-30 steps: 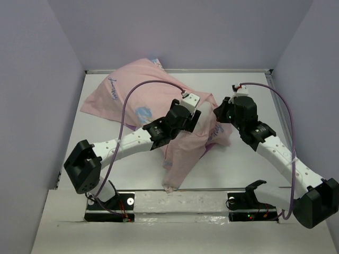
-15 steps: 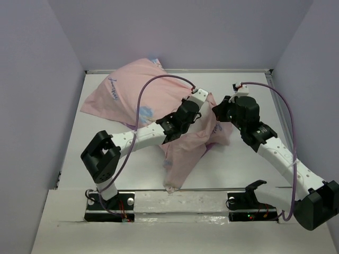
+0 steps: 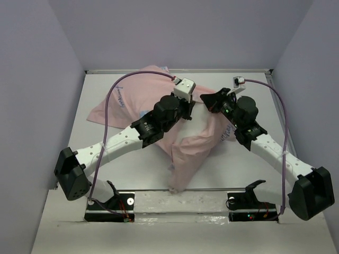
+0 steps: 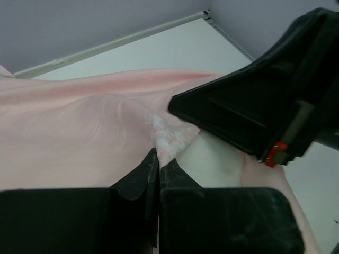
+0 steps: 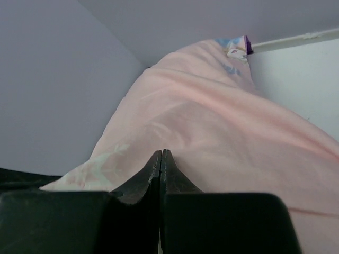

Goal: Put the pillow into the pillowcase

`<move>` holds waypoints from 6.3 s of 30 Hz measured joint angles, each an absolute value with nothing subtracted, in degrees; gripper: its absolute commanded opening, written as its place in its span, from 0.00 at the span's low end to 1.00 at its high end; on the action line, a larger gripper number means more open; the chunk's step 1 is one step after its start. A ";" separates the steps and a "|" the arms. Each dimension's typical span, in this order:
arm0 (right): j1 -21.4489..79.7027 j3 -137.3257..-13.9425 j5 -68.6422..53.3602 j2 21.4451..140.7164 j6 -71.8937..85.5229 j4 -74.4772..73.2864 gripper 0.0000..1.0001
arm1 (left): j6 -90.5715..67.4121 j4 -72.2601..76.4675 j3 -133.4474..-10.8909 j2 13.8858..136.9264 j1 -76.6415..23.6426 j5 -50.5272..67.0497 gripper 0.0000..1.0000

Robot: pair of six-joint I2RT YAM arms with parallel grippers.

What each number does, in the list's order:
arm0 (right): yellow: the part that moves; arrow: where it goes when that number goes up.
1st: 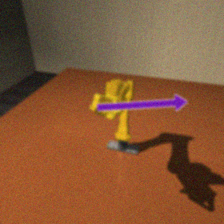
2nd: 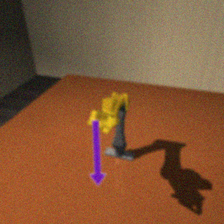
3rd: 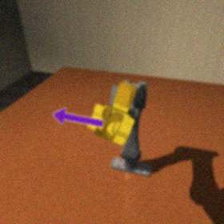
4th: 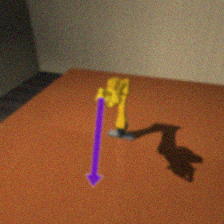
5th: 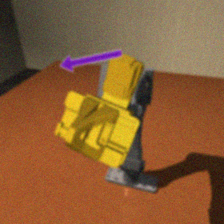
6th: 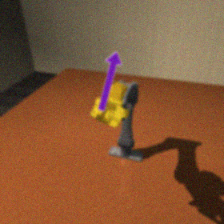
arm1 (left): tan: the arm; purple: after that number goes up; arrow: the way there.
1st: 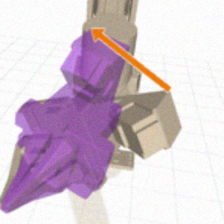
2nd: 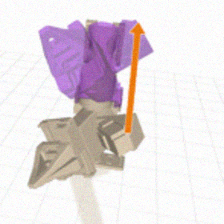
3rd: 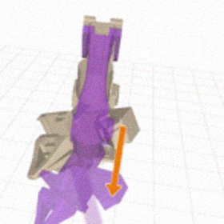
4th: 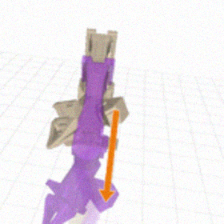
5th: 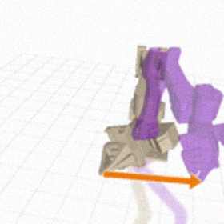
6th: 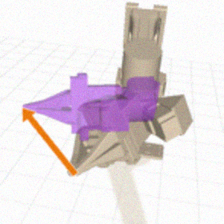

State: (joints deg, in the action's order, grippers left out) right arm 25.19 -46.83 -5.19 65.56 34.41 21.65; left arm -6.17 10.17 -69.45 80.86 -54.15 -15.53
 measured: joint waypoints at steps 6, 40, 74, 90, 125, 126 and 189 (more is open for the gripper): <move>25.19 -46.74 -3.64 64.82 35.35 16.58 0.38 | -8.47 8.75 -69.45 81.91 -54.17 -10.92 0.33; 25.19 -40.27 18.63 48.86 28.51 -15.92 0.02 | -8.08 11.31 -74.43 92.64 -53.95 -4.95 0.00; 25.19 -39.83 5.52 68.45 37.65 21.23 0.83 | -22.87 18.79 -68.25 83.53 -51.20 9.21 0.00; 25.19 -48.66 -10.28 42.26 26.98 -18.17 0.29 | -26.02 23.77 -67.83 86.56 -48.51 10.13 0.00; 28.23 -43.77 -11.40 49.34 30.68 -28.16 0.00 | -25.78 24.25 -67.85 87.26 -48.27 11.64 0.00; 28.23 -43.77 -11.40 49.25 30.81 -28.12 0.00 | -25.78 24.25 -67.85 87.29 -48.27 11.68 0.00; 29.78 -44.95 5.06 55.72 25.63 -6.59 0.00 | -35.05 34.50 -55.70 78.59 -50.00 14.81 0.00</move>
